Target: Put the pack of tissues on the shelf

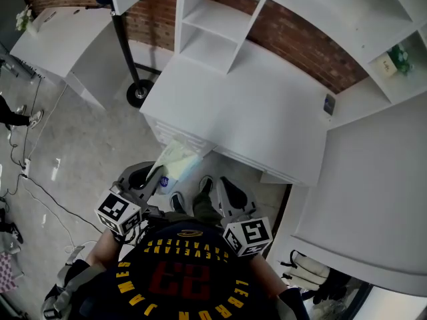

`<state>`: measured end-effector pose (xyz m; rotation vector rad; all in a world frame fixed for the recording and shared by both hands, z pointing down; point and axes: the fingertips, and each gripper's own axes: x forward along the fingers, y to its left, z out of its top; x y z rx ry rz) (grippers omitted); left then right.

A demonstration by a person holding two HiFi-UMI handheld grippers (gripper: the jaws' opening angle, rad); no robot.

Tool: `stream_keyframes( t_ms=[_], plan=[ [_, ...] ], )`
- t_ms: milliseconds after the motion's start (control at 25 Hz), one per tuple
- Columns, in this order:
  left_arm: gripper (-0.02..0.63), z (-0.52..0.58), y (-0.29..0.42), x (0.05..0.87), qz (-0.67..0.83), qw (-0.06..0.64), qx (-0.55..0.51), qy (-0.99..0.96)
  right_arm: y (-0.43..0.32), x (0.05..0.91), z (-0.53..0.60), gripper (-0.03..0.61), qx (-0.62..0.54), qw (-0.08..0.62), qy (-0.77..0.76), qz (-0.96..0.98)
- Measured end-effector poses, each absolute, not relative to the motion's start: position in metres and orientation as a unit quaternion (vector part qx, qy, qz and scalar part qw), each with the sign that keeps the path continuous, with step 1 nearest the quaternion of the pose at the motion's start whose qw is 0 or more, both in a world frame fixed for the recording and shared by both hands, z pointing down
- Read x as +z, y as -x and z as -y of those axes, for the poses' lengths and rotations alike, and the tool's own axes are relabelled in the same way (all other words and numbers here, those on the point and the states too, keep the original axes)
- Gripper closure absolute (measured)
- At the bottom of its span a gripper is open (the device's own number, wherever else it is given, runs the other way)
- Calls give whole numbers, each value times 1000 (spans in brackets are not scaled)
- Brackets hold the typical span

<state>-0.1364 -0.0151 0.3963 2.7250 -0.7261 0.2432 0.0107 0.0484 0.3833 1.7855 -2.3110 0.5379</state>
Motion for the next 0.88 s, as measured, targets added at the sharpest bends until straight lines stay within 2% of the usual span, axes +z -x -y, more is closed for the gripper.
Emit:
stream_keyframes(
  t_ms=[880],
  plan=[
    [586, 95, 68, 403, 304, 131, 126, -935, -68, 404, 62, 569, 203, 44, -544, 813]
  ],
)
